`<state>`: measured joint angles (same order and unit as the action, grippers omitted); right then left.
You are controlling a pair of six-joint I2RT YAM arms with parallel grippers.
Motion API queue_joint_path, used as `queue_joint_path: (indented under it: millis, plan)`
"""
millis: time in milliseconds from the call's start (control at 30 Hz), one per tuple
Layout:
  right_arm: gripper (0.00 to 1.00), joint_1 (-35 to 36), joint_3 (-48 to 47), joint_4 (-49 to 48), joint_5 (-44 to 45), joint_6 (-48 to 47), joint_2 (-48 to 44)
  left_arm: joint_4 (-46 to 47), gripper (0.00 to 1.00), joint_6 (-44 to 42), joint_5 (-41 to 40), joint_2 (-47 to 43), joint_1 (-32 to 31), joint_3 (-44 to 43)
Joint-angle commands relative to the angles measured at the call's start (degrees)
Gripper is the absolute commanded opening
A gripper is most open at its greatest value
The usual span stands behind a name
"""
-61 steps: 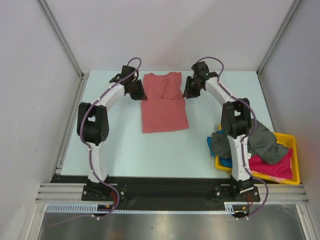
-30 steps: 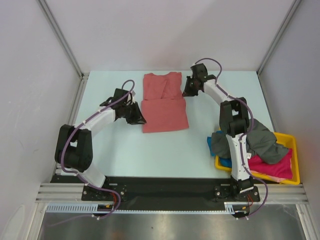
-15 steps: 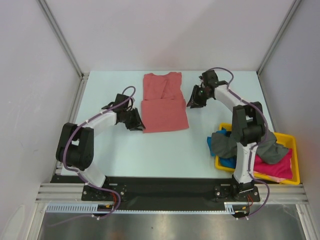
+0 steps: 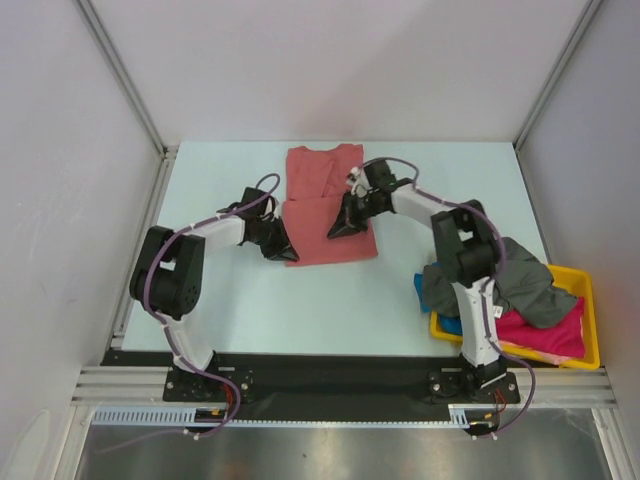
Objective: Fold and stack the t-shirts
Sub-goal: Fold the tshirt
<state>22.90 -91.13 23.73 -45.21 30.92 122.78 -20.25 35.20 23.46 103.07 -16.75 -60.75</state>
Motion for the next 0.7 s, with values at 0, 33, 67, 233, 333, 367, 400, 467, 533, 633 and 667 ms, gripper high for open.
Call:
queue_joint_path:
  millis: [0,33,67,233,333,367,400,467,533,633,667]
  plan:
    - [0.00,4.1,-8.3,7.4,-7.4,-3.6,7.5,-2.5,0.14,0.6,-1.4,3.0,-0.3,-3.7]
    - [0.00,4.7,-9.5,8.4,-7.4,-3.9,8.5,-3.9,0.13,0.4,-1.6,4.1,-0.2,-3.8]
    - [0.00,5.0,-10.2,8.4,-7.8,-3.7,10.0,-3.8,0.13,0.3,-2.1,5.2,-0.2,-3.8]
    - [0.00,5.9,-8.5,4.8,-10.1,-1.6,12.7,-3.8,0.13,0.7,-3.9,4.8,-0.2,-2.1]
    - [0.00,5.1,-6.1,5.4,-10.0,-3.7,12.7,-4.0,0.13,0.5,-4.5,5.1,-0.2,-1.8]
    - [0.00,4.6,-3.2,5.2,-9.8,-4.0,11.8,-4.0,0.14,0.2,-4.5,5.3,-0.2,-1.8]
    - [0.00,3.9,-1.8,5.0,-9.5,-4.3,11.3,-4.3,0.13,0.1,-4.7,5.7,-0.2,-1.7]
    - [0.00,1.3,1.3,5.2,-8.6,-5.6,10.4,-4.2,0.13,-0.3,-5.1,5.6,-0.2,-1.5]
    - [0.00,-1.3,4.6,5.9,-7.1,-6.4,9.4,-4.2,0.13,-0.7,-5.9,5.7,-0.2,-1.3]
    - [0.00,-3.2,7.1,8.9,-4.2,-10.2,7.9,-4.0,0.13,-1.3,-6.5,6.0,-0.2,-0.7]
    - [0.00,-4.8,8.1,9.1,-3.7,-10.5,7.3,-3.9,0.13,-1.5,-6.5,6.0,-0.1,-0.3]
